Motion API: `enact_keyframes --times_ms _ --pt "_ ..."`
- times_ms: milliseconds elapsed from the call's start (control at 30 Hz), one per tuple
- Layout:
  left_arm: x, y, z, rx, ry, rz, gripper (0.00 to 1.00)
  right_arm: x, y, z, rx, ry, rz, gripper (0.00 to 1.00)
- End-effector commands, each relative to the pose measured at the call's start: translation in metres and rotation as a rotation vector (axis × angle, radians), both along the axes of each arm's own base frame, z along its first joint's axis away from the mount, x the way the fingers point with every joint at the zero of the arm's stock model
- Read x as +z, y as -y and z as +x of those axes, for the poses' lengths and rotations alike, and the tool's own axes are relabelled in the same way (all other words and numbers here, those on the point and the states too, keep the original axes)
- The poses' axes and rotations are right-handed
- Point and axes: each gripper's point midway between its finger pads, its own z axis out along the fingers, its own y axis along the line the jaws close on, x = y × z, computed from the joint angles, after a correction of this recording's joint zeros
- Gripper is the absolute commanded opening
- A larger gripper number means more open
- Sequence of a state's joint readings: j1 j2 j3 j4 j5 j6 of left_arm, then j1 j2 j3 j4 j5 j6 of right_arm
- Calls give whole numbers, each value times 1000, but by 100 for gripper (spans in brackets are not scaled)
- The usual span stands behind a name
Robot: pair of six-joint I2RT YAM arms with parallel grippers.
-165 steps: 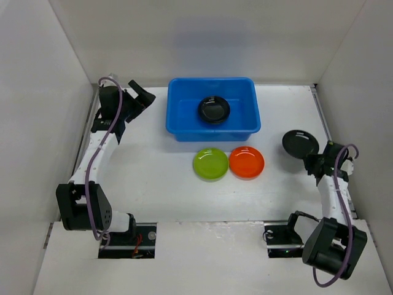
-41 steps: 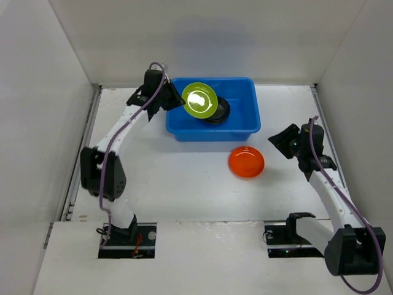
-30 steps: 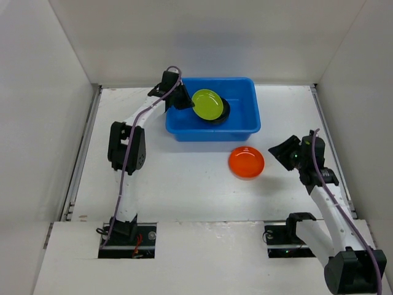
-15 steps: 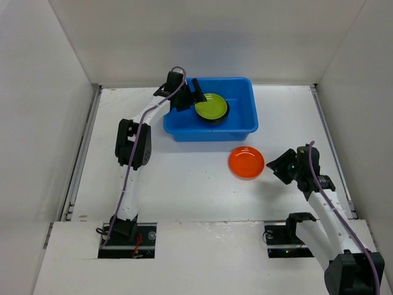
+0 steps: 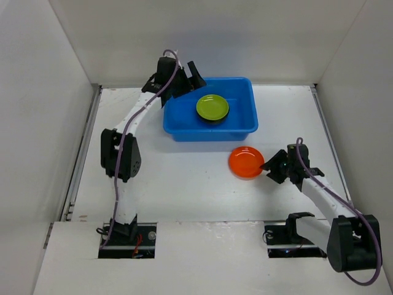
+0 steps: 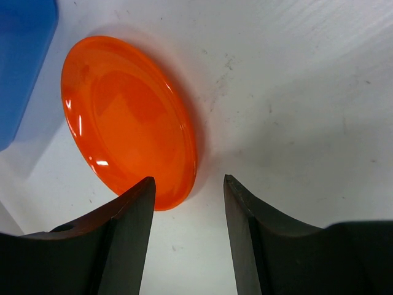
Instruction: Place the plates into the plastic bin on the countertop
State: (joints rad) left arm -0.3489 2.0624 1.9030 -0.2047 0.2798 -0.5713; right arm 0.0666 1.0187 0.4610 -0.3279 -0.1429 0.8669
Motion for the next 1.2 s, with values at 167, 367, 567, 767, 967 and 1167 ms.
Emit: enact_keyframes --times_ms 167,367,567,767,967,1167 --pt "124 -16 -55 -3 242 -60 100 -1 -10 29 17 64 31 52" --pt "128 -56 -79 66 253 -50 100 -14 -12 34 25 35 34 49" --pt "98 -104 -100 150 197 -20 100 -16 -15 42 42 35 31 33" --pt "71 -148 -118 240 151 9 100 -7 -34 41 124 36 47 6" --pt "59 -183 -128 324 135 23 100 26 -91 18 454 63 75 1" --pt "57 -205 -136 393 140 36 100 108 -170 -7 855 229 141 1"
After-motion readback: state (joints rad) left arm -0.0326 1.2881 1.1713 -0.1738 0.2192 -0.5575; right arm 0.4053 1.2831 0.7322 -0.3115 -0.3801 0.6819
